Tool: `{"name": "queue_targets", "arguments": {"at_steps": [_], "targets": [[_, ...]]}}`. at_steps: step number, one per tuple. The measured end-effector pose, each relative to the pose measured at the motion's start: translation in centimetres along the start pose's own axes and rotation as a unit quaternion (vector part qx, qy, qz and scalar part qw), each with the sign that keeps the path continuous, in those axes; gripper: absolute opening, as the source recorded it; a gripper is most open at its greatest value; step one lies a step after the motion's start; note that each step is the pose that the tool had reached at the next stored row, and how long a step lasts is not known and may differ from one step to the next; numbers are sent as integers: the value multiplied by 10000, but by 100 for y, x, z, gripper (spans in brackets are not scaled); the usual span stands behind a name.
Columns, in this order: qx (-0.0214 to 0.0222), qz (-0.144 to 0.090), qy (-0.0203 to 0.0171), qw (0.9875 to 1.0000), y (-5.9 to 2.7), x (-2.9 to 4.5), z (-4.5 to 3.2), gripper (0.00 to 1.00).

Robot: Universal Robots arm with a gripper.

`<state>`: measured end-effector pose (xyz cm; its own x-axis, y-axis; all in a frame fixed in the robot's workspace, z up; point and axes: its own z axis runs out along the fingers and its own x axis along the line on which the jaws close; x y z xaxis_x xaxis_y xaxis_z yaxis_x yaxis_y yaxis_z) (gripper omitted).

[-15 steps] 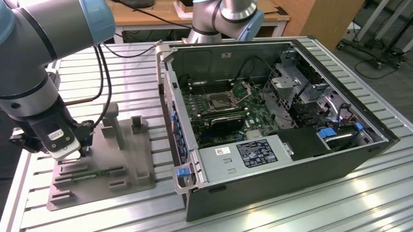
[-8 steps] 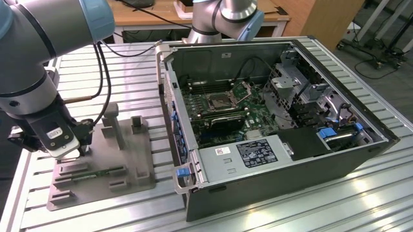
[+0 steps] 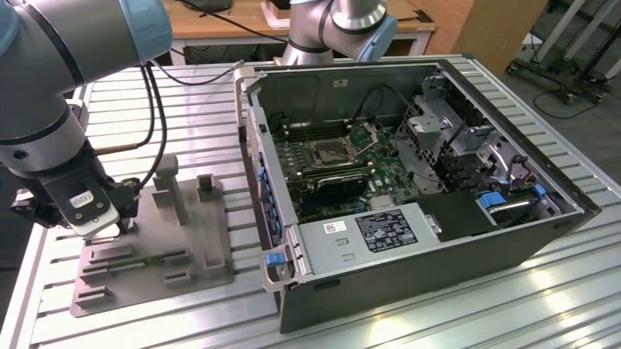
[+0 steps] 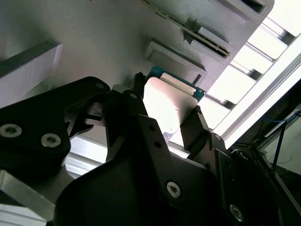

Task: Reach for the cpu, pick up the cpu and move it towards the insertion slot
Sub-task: 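Pick up the cpu and move it towards the insertion slot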

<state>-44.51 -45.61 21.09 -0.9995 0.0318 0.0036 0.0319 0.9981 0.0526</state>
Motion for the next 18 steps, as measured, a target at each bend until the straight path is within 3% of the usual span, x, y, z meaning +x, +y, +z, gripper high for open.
{"name": "queue_targets", "arguments": {"at_steps": [4,18], "targets": [[0,0,0,10000,2,0,-47,55],[0,0,0,10000,4,0,-70,55]]}}
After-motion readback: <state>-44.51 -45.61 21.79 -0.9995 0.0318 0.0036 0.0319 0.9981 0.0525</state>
